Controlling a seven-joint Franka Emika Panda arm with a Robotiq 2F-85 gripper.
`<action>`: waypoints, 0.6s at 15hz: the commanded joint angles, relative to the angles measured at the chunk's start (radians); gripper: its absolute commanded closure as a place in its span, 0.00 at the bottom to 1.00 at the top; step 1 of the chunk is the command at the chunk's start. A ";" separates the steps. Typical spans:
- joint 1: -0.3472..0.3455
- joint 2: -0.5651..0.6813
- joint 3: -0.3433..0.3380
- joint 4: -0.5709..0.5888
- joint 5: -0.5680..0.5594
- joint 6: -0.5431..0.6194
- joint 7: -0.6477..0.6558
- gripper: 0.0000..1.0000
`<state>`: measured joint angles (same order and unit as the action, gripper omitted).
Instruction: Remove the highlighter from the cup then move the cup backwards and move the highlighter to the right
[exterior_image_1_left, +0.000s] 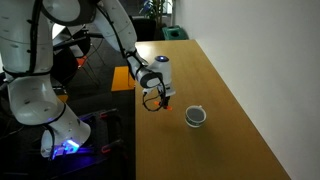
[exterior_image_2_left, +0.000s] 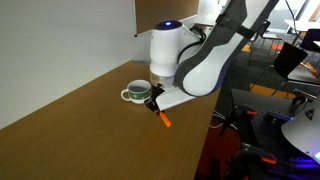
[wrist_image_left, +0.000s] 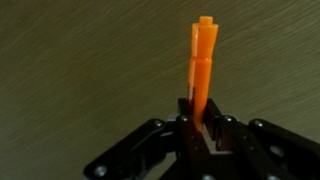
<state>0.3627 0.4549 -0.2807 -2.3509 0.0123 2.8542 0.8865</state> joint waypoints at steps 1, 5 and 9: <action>-0.073 -0.064 0.009 -0.020 0.034 -0.069 0.037 0.95; -0.147 -0.086 0.005 -0.013 0.049 -0.104 0.045 0.95; -0.203 -0.117 0.007 -0.011 0.050 -0.120 0.056 0.95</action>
<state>0.1925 0.3926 -0.2812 -2.3507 0.0502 2.7811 0.9119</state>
